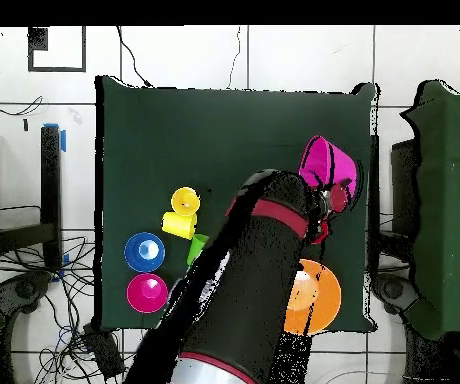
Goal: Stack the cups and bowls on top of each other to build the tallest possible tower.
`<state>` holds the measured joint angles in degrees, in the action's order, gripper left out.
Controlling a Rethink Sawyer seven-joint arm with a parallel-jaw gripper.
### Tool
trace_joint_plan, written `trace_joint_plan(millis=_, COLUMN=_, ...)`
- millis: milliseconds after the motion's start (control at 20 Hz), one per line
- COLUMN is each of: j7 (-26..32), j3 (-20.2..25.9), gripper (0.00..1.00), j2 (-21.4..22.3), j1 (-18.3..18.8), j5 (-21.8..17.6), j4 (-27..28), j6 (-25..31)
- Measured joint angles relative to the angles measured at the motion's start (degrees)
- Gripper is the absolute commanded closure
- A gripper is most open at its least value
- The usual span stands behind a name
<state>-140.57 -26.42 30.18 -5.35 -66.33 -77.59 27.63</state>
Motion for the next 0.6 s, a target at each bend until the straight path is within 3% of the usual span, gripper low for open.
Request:
trace_joint_plan(millis=250, j7=-7.6, j3=-4.8, gripper=1.00, j2=-3.3, j1=-2.9, j5=-0.3, j4=2.3, j6=1.5)
trace_joint_plan(millis=600, j7=-17.7, j3=-12.1, gripper=1.00, j2=-9.3, j1=-6.6, j5=-0.9, j4=5.9, j6=10.1)
